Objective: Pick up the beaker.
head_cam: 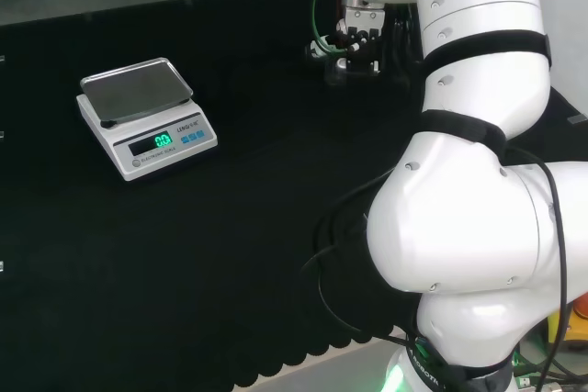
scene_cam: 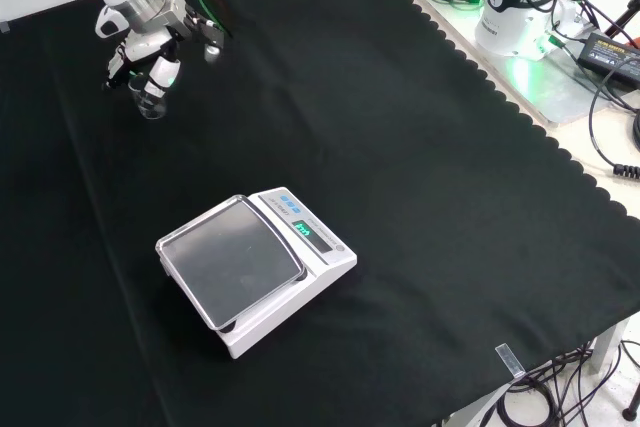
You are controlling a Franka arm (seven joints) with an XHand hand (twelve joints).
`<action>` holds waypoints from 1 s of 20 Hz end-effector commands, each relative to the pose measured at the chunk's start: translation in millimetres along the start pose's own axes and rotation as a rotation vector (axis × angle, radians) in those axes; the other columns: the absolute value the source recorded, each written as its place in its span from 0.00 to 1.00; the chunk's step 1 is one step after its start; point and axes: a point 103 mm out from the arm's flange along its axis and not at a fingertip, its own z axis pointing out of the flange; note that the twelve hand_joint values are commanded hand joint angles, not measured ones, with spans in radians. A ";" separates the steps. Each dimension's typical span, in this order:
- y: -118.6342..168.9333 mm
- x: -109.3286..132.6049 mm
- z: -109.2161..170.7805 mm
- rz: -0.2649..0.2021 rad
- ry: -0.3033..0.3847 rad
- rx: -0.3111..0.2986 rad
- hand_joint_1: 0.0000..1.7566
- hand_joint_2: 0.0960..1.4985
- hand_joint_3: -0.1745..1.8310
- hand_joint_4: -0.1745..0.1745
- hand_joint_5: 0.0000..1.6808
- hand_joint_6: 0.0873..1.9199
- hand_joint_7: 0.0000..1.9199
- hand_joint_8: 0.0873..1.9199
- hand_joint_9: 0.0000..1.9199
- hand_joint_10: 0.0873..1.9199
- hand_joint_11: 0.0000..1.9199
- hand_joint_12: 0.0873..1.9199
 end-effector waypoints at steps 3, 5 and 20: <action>-4.5 1.2 -1.4 0.030 -0.041 -0.088 0.20 0.70 0.16 0.19 0.35 0.03 0.32 0.40 0.45 0.34 0.38 0.66; -5.0 4.0 -1.6 0.021 -0.065 -0.098 0.23 0.71 0.17 0.18 0.37 0.11 0.39 0.39 0.52 0.32 0.44 0.64; -15.2 1.9 -9.4 0.012 -0.091 -0.309 0.41 0.68 0.24 0.00 0.68 0.39 0.79 0.32 0.89 0.19 0.73 0.45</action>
